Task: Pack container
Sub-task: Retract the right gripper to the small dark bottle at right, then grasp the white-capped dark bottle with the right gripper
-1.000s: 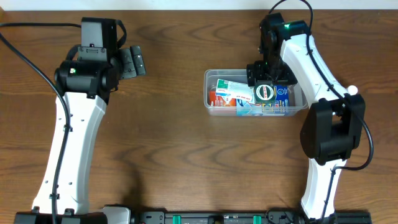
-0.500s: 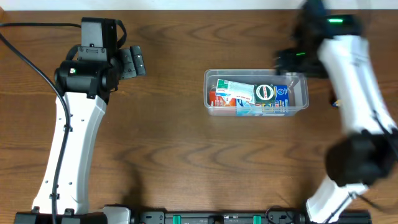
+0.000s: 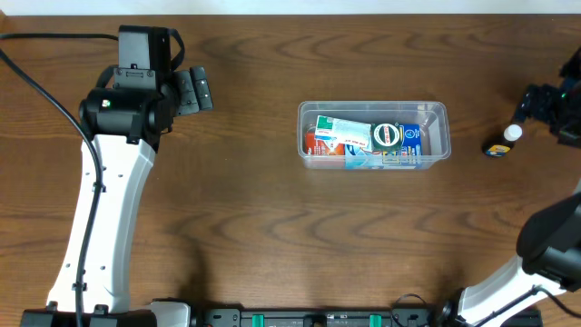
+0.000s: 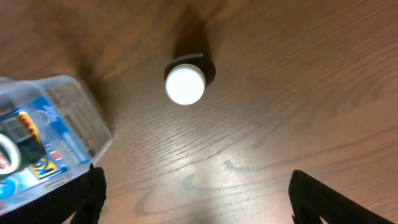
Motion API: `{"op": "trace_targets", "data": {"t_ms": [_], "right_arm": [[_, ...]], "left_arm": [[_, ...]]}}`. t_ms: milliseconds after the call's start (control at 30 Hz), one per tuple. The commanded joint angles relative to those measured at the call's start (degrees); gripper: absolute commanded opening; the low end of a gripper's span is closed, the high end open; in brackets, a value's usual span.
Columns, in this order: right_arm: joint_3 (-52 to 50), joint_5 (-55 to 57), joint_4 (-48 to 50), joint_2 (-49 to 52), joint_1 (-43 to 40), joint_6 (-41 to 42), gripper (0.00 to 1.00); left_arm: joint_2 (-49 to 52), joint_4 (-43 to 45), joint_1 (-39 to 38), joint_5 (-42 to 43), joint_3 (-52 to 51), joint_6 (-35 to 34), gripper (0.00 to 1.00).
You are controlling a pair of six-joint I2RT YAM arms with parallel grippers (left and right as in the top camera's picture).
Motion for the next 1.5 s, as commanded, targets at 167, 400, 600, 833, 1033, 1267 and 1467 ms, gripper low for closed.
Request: {"op": "trace_targets", "data": {"t_ms": [167, 400, 600, 833, 1033, 1267, 1467], "right_arm": [[-5.4, -3.85, 6.86, 3.28, 0.22, -5.86, 0.88], [-9.77, -4.24, 12.9, 3.78, 0.26, -7.48, 0.81], [-14.78, -4.24, 18.53, 3.78, 0.28, -7.54, 0.77], [-17.62, -4.46, 22.97, 3.78, 0.28, -9.44, 0.7], [-17.68, -4.46, 24.72, 3.78, 0.28, -10.1, 0.62], [-17.68, -5.81, 25.62, 3.78, 0.37, -10.08, 0.38], [-17.66, -5.97, 25.38, 3.76, 0.37, -10.05, 0.29]], "left_arm": [[0.11, -0.07, 0.13, -0.68, 0.04, -0.94, 0.98], [0.11, -0.07, 0.13, -0.68, 0.04, -0.94, 0.98], [0.11, -0.07, 0.13, -0.68, 0.04, -0.94, 0.98], [0.11, -0.07, 0.13, -0.68, 0.04, -0.94, 0.98], [0.11, -0.07, 0.13, -0.68, 0.04, -0.94, 0.98], [0.11, -0.07, 0.13, -0.68, 0.04, -0.94, 0.98], [0.11, -0.07, 0.13, -0.68, 0.04, -0.94, 0.98]]}}
